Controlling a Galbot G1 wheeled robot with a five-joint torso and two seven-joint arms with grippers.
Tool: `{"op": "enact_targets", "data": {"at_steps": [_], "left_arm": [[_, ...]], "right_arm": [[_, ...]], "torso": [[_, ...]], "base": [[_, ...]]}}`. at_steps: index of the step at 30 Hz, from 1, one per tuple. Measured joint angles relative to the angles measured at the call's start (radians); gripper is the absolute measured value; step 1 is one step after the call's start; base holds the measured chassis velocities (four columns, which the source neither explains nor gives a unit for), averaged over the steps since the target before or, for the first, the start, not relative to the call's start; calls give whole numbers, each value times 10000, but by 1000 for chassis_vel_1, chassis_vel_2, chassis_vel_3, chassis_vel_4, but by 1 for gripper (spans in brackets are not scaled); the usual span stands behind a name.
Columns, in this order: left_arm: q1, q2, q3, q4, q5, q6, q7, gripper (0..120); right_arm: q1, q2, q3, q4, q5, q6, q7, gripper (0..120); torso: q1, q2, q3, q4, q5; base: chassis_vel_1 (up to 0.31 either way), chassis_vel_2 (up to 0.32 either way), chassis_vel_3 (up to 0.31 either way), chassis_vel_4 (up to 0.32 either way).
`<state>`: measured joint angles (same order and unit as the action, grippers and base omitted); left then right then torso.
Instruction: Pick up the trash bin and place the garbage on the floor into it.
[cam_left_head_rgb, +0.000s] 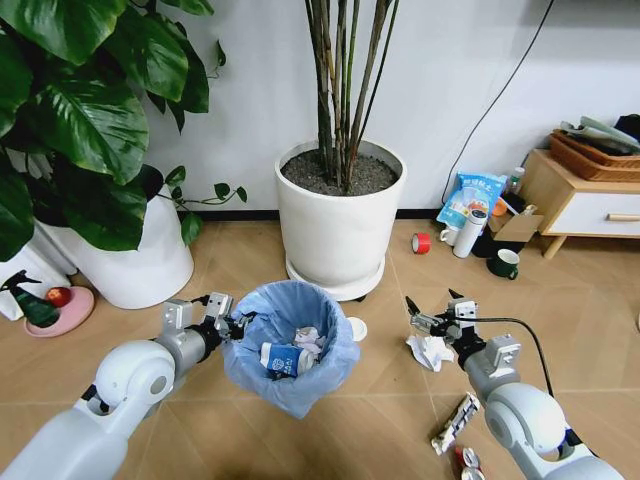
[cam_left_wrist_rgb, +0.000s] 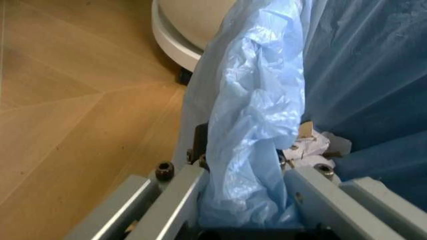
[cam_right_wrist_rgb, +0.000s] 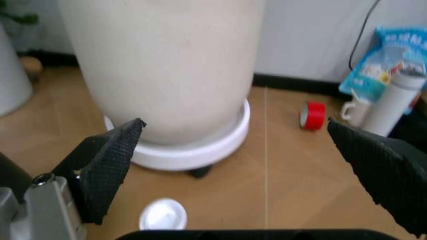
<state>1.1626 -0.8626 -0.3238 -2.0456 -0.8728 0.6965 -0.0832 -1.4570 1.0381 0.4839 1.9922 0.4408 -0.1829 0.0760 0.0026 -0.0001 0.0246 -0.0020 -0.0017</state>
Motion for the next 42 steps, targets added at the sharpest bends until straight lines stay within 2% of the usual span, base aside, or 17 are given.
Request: {"op": "enact_targets", "data": {"at_steps": [3, 5, 9, 13, 14, 18, 22, 31, 37, 42], "left_arm": [[8, -31, -29, -32, 14, -1, 0, 1], [27, -52, -92, -57, 39, -8, 7, 1], [47, -90, -105, -58, 61, -19, 24, 1], [128, -90, -36, -130, 95, -33, 40, 1], [128, -90, -36, -130, 95, -33, 40, 1], [91, 25, 107, -142, 98, -34, 84, 1], [18, 101, 169, -142, 59, -35, 153, 1], [-42, 145, 242, -37, 49, -40, 216, 1], [-146, 192, 287, 35, 29, -44, 241, 1], [-151, 251, 290, 18, 3, -46, 242, 1]], "right_arm": [[-433, -197, 322, -244, 9, 132, -312, 100], [-1136, -425, 849, -780, -17, 612, -1100, 100], [-1273, -292, 1166, -1569, -97, 1064, -1402, 100], [-592, -125, 1046, -3070, 248, 931, -1602, 100], [-592, -125, 1046, -3070, 248, 931, -1602, 100], [485, -157, 654, -4749, 366, 582, -1895, 100], [1024, -141, 367, -5475, 423, 410, -2000, 100], [1968, -12, -395, -6614, 434, 422, -2446, 100], [2617, 466, -703, -7566, 221, 542, -2520, 100], [3116, 842, -817, -8326, 48, 688, -2560, 93]], "torso": [[0, 0, 0, -2, -2], [-1, 0, -1, -13, -2], [-3, 1, -3, -13, -2], [-4, 0, -2, -4, -2], [-4, 0, -2, -4, -2], [-2, 0, 0, -1, 0], [-3, 0, -1, -8, 0], [-2, 0, -1, -4, -2], [-2, 0, -1, -7, -3], [-2, 0, -1, -5, -3]], "base": [[-46, 65, 40, -44], [0, 0, 0, 0], [5, -38, -33, 8], [5, -13, -8, 6], [0, 0, 0, 0], [0, 0, 0, 0], [0, 0, 0, 0], [0, 0, 0, 0], [0, 0, 0, 0], [0, 0, 0, 0]]}}
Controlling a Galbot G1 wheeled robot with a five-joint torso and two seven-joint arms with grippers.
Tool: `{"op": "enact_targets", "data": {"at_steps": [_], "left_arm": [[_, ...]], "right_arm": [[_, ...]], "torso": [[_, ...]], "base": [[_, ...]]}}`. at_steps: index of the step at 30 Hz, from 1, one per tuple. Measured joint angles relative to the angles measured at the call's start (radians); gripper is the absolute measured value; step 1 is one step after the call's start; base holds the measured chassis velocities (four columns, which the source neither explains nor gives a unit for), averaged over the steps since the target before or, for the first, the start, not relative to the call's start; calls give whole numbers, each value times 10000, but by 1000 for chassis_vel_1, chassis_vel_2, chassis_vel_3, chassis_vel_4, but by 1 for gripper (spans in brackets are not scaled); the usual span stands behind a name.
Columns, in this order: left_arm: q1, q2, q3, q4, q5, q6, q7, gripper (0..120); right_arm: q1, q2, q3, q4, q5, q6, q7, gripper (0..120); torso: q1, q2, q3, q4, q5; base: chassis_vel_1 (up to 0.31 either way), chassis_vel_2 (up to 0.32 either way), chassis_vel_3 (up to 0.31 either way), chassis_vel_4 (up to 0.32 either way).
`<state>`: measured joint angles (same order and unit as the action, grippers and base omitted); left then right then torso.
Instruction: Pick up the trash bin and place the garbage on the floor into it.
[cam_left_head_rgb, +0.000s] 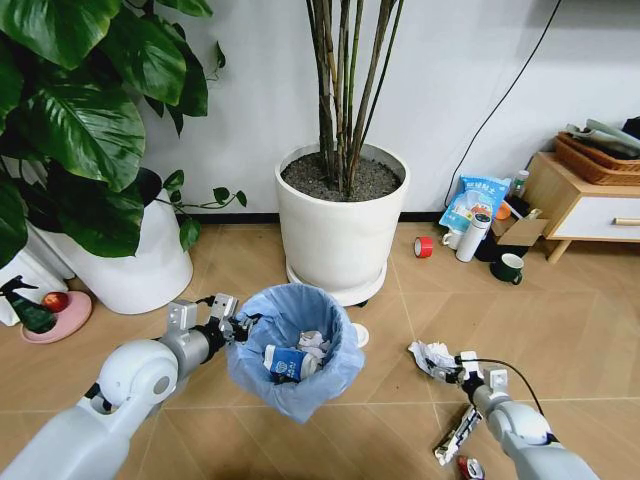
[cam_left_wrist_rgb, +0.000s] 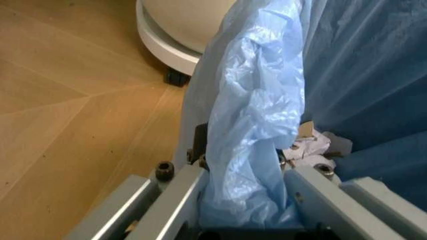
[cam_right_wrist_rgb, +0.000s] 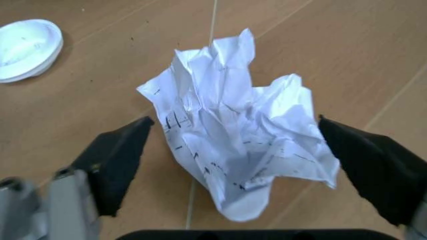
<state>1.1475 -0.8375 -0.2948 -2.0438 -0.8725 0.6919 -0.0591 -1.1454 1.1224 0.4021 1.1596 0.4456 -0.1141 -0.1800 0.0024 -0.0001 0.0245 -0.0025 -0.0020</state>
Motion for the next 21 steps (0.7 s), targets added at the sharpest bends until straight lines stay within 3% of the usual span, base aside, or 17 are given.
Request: {"op": "enact_targets", "data": {"at_steps": [8, 13, 18, 21], "left_arm": [[8, 62, -15, -90, -17, 0, 0, 1], [36, 86, -17, -124, -18, 0, 7, 1], [38, 94, -16, -129, -17, 0, 16, 1], [56, 139, -15, -168, -16, 0, 23, 1]], "right_arm": [[482, 387, -113, -783, -306, 215, -80, 67], [665, 518, -106, -1112, -422, 299, -102, 43], [752, 601, -102, -1262, -494, 346, -111, 30], [879, 675, -113, -1453, -579, 408, -133, 15]], "torso": [[0, 0, 0, -1, 0], [0, 0, 0, -1, 0], [0, 0, 0, -1, -1], [0, 0, 0, -1, -1]], "base": [[0, 0, 0, 0], [0, 0, 0, 0], [0, 0, 0, 0], [0, 0, 0, 0]]}}
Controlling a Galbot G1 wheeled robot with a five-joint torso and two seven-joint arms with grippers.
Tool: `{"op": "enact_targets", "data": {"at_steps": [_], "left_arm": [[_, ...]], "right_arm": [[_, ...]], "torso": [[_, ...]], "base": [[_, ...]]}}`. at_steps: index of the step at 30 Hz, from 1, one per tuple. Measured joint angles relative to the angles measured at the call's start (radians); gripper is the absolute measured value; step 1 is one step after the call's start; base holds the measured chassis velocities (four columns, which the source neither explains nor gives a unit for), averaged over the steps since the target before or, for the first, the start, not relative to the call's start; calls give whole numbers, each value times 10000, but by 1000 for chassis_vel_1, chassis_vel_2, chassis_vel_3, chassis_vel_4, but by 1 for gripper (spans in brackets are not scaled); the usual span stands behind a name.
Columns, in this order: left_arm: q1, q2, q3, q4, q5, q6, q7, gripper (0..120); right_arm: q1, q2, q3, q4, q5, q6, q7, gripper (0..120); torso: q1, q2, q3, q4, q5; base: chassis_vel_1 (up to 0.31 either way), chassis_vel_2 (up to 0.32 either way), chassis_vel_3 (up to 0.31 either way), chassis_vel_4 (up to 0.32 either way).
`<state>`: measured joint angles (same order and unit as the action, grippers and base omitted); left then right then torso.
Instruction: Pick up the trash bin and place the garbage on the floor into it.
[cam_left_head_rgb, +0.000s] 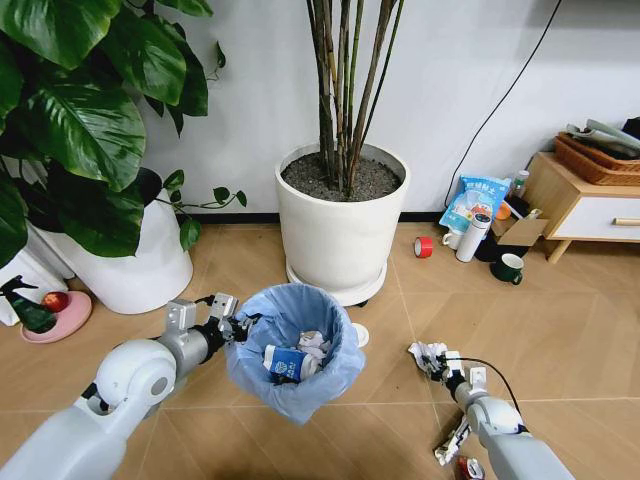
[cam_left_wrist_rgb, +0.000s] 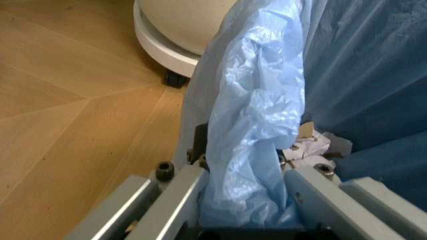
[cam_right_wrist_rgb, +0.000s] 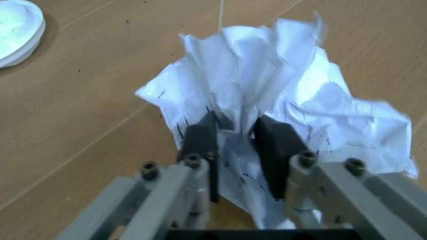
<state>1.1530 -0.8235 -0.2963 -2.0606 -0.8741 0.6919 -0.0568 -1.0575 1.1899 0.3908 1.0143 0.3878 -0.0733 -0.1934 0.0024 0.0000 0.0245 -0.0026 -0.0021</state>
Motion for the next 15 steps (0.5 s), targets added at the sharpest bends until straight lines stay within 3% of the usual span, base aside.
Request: {"op": "enact_targets", "data": {"at_steps": [1, 4, 11, 15], "left_arm": [[0, 0, 0, 0, 0, 0, 0, 1], [15, 83, -27, -30, -1, 0, 2, 1], [21, 101, -54, -43, 21, -9, -1, 1], [84, 102, -61, -43, 74, -30, -16, 1]], "right_arm": [[0, 0, 0, 0, 0, 0, 0, 15], [36, 13, 20, -18, -1, 7, 15, 0], [-244, -76, 321, 587, 39, 16, 147, 0], [-680, -439, 590, 1885, 299, -2, 337, 0]], "torso": [[0, 0, 0, 0, 0], [0, 0, 0, 0, 0], [0, 0, 0, -1, 3], [-1, 0, -1, 0, 0]], "base": [[0, 0, 0, 0], [0, 0, 0, 0], [0, 0, 0, 0], [0, 0, 0, 0]]}}
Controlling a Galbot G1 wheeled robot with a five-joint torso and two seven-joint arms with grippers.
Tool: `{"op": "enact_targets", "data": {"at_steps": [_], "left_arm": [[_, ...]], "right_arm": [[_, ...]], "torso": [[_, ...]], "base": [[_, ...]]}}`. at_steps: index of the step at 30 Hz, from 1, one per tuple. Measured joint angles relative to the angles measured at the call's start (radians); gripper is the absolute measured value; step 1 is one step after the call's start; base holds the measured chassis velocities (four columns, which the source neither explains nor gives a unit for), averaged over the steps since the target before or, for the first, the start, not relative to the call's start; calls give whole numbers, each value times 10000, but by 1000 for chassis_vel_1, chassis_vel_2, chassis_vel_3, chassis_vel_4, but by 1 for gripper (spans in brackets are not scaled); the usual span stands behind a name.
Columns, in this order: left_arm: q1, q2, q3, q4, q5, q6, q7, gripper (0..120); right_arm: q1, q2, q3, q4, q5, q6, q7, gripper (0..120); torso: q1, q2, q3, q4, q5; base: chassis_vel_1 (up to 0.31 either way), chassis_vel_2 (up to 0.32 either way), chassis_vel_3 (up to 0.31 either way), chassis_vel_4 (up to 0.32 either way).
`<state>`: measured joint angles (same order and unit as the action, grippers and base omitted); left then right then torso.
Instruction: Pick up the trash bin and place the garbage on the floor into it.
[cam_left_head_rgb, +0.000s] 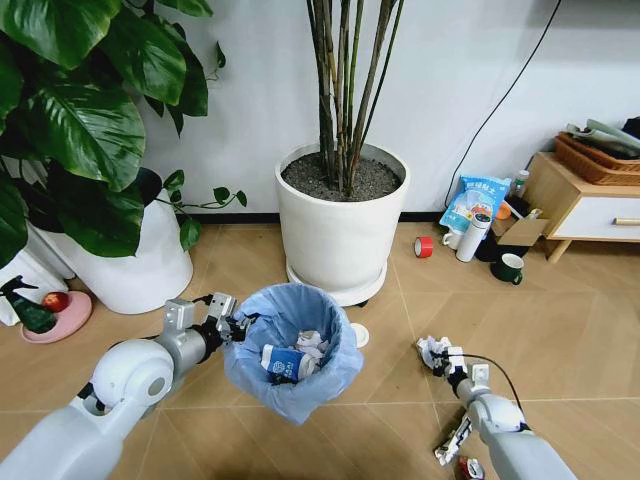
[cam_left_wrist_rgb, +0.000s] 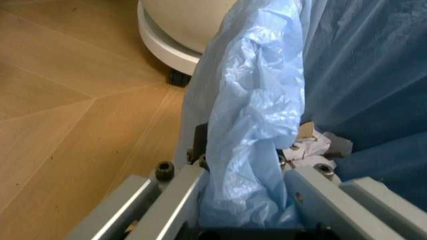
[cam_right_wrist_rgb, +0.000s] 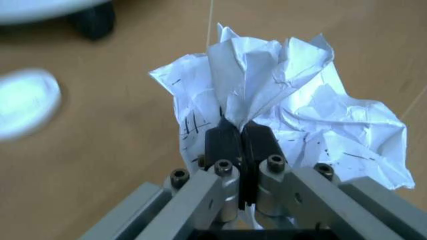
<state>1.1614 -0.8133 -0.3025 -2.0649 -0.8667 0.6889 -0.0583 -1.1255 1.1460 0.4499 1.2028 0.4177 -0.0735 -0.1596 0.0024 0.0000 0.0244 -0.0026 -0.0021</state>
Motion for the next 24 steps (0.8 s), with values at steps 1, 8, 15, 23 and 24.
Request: {"op": "enact_targets", "data": {"at_steps": [1, 8, 15, 23, 24], "left_arm": [[1, 0, 0, 4, 12, -3, -4, 1], [-53, -69, 30, 161, 65, -11, -12, 1], [-131, -123, 78, 203, 70, -2, -56, 1], [-417, -215, 252, 455, -1, 92, -64, 1], [-460, -219, 289, 498, -19, 100, -63, 1]], "right_arm": [[-85, -124, 64, 383, -8, 39, 17, 0], [-270, -794, 12, 2535, 130, 29, 243, 0], [-668, -2097, -236, 5639, 1049, -561, 531, 0], [-15, -3302, -1061, 8577, 2658, -1304, 944, 0], [128, -3432, -1313, 8889, 2889, -1394, 1010, 0]], "torso": [[0, 0, 0, -2, -1], [0, -1, 0, 1, 3], [0, 0, 0, -2, 0], [0, 0, 0, 0, -3], [0, 0, 0, 1, -1]], "base": [[0, 0, 0, 0], [0, 0, 0, 0], [0, 0, 0, 0], [0, 0, 0, 0], [0, 0, 0, 0]]}}
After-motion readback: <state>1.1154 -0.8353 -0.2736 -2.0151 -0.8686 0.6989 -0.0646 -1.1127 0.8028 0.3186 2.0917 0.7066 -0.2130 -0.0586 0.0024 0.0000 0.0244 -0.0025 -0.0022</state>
